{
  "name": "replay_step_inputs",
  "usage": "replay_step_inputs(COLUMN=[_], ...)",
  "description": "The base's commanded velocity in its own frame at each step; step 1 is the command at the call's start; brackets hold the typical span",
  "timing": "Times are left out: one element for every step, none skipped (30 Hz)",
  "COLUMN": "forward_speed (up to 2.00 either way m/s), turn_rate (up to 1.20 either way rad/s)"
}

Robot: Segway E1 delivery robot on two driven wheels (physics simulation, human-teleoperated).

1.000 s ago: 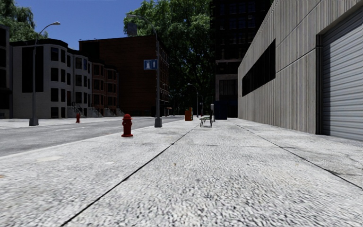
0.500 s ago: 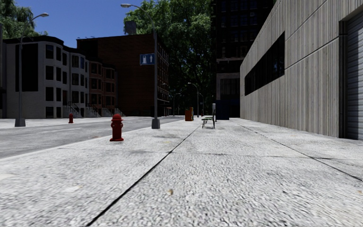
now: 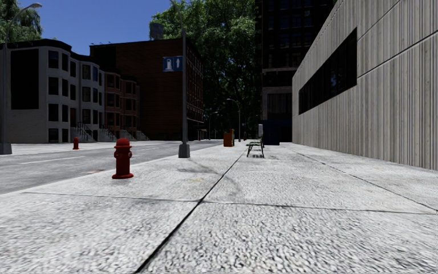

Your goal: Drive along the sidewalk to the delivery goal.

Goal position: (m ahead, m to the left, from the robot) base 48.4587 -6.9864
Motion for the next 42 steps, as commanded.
replay_step_inputs(forward_speed=[2.0, 2.0, 2.0, 2.0, 2.0, 2.0, 2.0, 2.0, 2.0, 2.0, 2.0, 2.0, 2.0, 2.0, 2.0, 2.0, 2.0, 2.0, 2.0, 2.0, 2.0, 2.0, 2.0, 2.0, 2.0, 2.0, 2.0, 2.0, 2.0, 2.0, 2.0, 2.0, 2.0, 2.0, 2.0, 2.0, 2.0, 2.0, 2.0, 2.0, 2.0, 2.0], turn_rate=[0.0, 0.0, 0.0, 0.0, 0.0, 0.0, 0.0, 0.0, 0.0, 0.0, 0.0, 0.0, 0.0, 0.0, 0.0, 0.0, 0.0, 0.0, 0.0, 0.0, 0.0, 0.0, 0.0, 0.0, 0.0, 0.0, 0.0, 0.0, 0.0, 0.0, 0.0, 0.0, 0.0, 0.0, 0.0, 0.0, 0.0, 0.0, 0.0, 0.0, 0.0, 0.0])
